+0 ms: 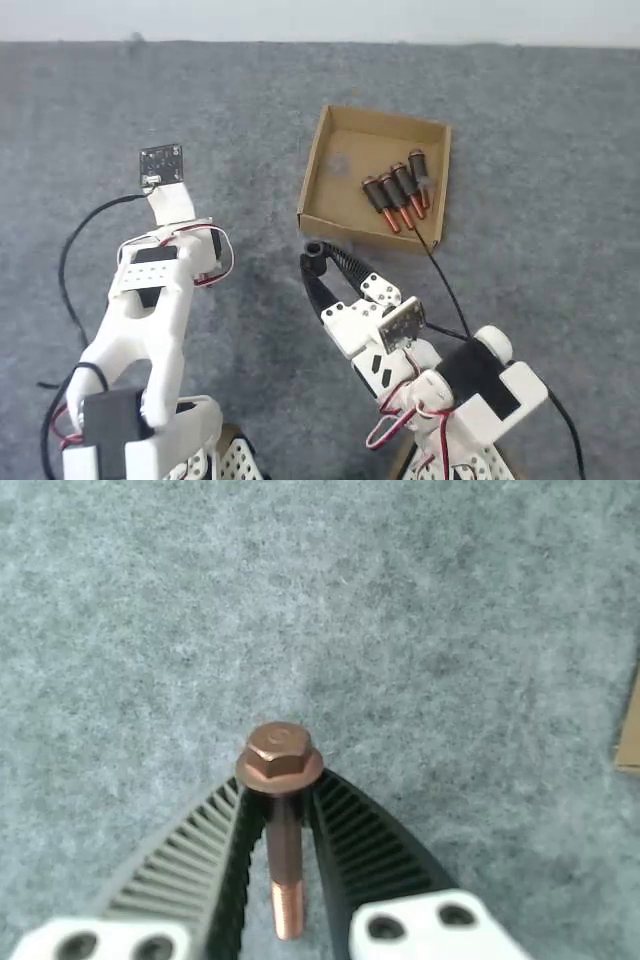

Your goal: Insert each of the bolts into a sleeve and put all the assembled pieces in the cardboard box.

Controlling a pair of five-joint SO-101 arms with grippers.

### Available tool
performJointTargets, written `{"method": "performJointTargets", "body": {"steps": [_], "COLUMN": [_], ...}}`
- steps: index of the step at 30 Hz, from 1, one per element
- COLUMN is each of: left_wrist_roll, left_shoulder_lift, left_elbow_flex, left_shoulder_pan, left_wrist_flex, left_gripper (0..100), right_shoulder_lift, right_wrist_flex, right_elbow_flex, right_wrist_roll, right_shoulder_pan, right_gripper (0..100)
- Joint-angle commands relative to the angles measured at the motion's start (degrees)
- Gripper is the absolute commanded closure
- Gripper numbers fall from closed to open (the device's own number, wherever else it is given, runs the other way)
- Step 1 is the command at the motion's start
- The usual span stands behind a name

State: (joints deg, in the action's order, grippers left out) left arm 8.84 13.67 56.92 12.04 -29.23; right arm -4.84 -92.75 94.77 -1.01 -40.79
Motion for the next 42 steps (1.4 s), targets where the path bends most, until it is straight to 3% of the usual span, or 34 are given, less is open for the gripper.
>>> {"method": "performJointTargets", "body": {"steps": [1,5,15,20,26,32,42], "left_wrist_roll": [-0.2,0.1,0.3,0.5,7.5,8.0,7.8], "left_shoulder_lift": [3.3,5.3,21.0,31.7,46.0,60.4,80.5], "left_elbow_flex": [-0.2,-0.8,3.7,11.9,22.6,24.0,24.0], "left_shoulder_pan": [1.0,4.5,3.6,2.8,-3.3,-11.4,-30.2], "left_wrist_flex": [1.2,3.7,8.0,18.1,28.6,22.3,1.7], "left_gripper": [99,99,99,99,99,99,99], "right_shoulder_lift": [1.8,1.6,1.6,1.6,1.6,1.6,1.6], "right_wrist_flex": [0.5,0.6,0.7,4.4,4.6,4.6,4.7], "right_elbow_flex": [1.5,1.5,1.4,0.5,0.4,0.4,0.4], "right_wrist_roll": [0.8,0.8,0.9,0.8,0.8,0.8,0.6], "right_shoulder_pan": [0.1,0.1,0.1,0.1,0.1,0.1,-0.5], "right_gripper": [99.2,99.2,99.2,99.2,99.2,99.2,99.2]}}
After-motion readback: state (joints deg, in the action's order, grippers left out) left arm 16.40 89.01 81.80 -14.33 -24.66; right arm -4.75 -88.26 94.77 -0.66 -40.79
